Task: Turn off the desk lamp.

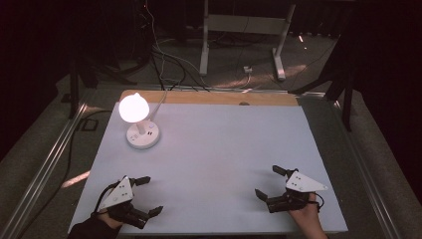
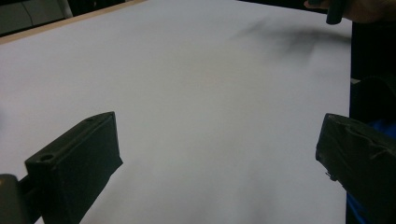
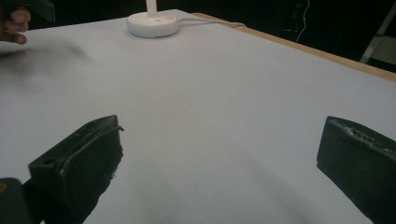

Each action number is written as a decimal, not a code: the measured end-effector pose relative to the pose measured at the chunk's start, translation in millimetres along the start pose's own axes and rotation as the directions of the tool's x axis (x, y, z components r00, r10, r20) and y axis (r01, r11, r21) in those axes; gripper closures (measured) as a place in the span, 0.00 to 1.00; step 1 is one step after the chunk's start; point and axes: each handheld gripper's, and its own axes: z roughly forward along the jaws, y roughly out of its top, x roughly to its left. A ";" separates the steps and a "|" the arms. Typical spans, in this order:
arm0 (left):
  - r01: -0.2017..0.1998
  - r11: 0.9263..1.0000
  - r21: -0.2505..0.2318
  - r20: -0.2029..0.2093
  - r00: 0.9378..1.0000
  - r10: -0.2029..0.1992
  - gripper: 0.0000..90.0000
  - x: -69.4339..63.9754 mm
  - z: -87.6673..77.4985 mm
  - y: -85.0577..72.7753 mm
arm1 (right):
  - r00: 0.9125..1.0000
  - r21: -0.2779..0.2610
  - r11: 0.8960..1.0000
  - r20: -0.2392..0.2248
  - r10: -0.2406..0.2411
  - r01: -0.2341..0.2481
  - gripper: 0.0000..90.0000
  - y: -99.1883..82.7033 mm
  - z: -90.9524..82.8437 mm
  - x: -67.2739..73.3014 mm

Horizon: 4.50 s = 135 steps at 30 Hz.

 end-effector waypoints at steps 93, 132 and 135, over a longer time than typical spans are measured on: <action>0.321 0.942 -0.102 -0.491 0.807 -0.328 0.03 114.2 31.9 46.2 | 1.000 -0.038 0.999 -0.009 0.029 -0.029 0.00 3.4 -4.5 2.2; 0.360 0.933 0.003 -0.563 0.772 -0.296 1.00 141.3 56.5 26.5 | 0.999 -0.033 0.999 -0.004 0.034 -0.034 0.00 2.5 -3.8 1.3; 0.365 0.931 0.006 -0.569 0.767 -0.297 1.00 144.0 58.5 24.9 | 0.999 -0.033 0.999 -0.004 0.034 -0.034 0.00 2.4 -3.9 1.2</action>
